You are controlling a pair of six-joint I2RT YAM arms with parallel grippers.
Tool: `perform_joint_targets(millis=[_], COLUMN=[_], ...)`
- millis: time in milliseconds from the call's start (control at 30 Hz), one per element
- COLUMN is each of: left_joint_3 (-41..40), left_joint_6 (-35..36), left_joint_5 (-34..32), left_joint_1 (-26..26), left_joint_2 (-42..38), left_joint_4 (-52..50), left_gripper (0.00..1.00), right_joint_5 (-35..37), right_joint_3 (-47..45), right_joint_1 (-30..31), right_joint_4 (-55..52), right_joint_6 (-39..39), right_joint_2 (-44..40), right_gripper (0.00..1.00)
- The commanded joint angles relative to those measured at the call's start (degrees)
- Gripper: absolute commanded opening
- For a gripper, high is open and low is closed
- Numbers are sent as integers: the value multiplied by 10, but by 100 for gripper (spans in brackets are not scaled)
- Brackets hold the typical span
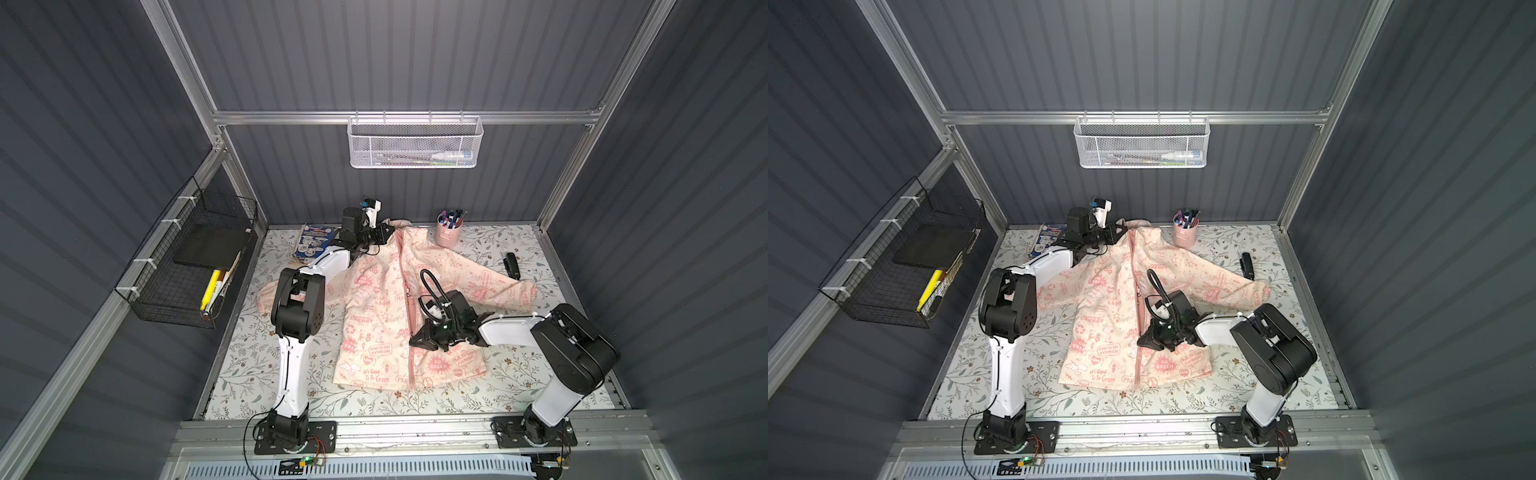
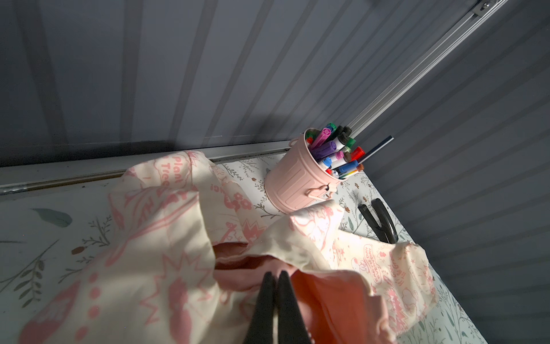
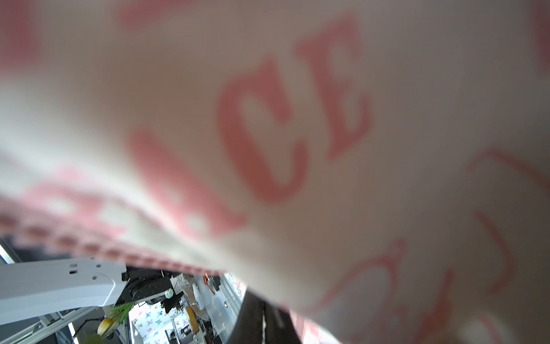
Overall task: Unzip the jacket
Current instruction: Unzip the zipper on the jacket.
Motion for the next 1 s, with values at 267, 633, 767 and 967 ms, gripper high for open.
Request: perform_joint_targets(millis=[267,633,767,967], left_joint_3=[41,55,62,86], left_joint_6=[2,4,10,25], left_joint_5=[-19,-14,-11,-14], left_joint_1=[20,26,27,28], left_joint_2=[22,34,40,55], left_joint_4=[14,5,1,-20], left_gripper=[0,0,0,0], right_joint_5=[-21,-21,-17,-17], right_joint_3=[-32,-63,-76,-93], right_joint_1=[24,44,50,66], right_joint_4=[-83,-129,-145,-147], right_joint_6=[-21,-29,-32,-21], right_joint_2=[-35,-76,-95,-120], right_gripper=[0,0,0,0])
